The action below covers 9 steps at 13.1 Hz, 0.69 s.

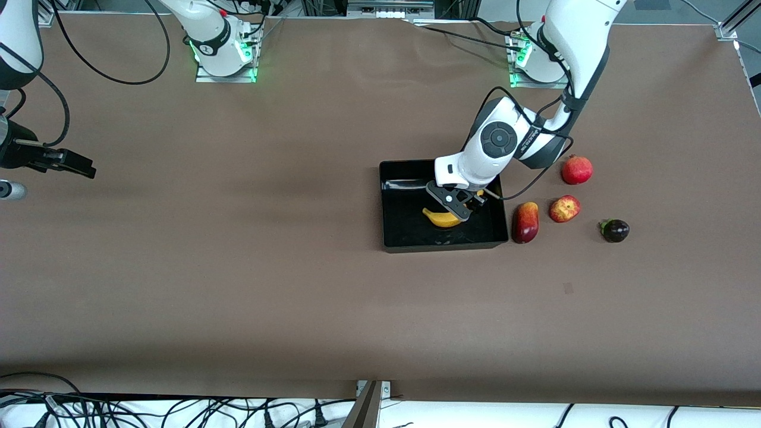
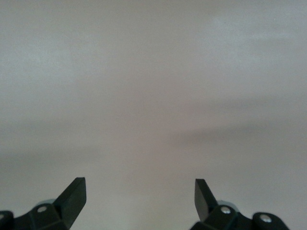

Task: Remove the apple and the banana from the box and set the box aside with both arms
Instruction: 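Move the left gripper back into the tray and grasp the yellow banana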

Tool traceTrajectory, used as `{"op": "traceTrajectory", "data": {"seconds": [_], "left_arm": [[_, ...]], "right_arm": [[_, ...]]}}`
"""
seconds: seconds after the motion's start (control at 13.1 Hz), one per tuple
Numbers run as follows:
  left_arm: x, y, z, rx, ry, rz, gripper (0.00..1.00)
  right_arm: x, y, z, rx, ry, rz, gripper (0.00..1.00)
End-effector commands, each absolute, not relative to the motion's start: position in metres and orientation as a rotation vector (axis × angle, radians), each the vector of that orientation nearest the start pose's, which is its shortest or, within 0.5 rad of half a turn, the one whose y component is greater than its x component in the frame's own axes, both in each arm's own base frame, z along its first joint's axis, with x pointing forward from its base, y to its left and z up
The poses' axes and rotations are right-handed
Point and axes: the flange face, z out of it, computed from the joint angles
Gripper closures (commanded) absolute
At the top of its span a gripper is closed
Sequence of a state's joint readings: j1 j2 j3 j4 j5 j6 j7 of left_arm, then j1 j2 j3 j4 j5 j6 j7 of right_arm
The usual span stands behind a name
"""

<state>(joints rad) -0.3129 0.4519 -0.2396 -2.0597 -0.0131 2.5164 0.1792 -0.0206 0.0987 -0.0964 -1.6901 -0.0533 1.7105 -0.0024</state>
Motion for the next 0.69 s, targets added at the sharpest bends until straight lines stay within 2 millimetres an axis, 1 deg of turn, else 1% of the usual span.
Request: {"op": "traceTrajectory", "data": {"seconds": [0.0,0.08,0.15,0.31,0.46,0.61], "left_arm": [[0.519,-0.316,0.229,-3.063,1.124,-0.044,0.0],[0.526,-0.32,0.237,-3.076,1.108,-0.077,0.0],[0.528,-0.32,0.237,-3.08,1.104,-0.079,0.0],[0.543,-0.324,0.241,-3.092,1.093,-0.118,0.0],[0.542,-0.324,0.228,-3.095,1.089,-0.091,0.0],[0.543,-0.324,0.22,-3.097,1.089,-0.116,0.0]], "right_arm": [[0.58,-0.073,0.53,-3.201,0.155,0.119,0.0],[0.58,-0.073,0.53,-3.201,0.155,0.122,0.0],[0.579,-0.073,0.531,-3.2,0.16,0.122,0.0],[0.58,-0.074,0.53,-3.202,0.165,0.124,0.0],[0.58,-0.073,0.53,-3.2,0.17,0.121,0.0],[0.58,-0.073,0.53,-3.2,0.17,0.124,0.0]]}}
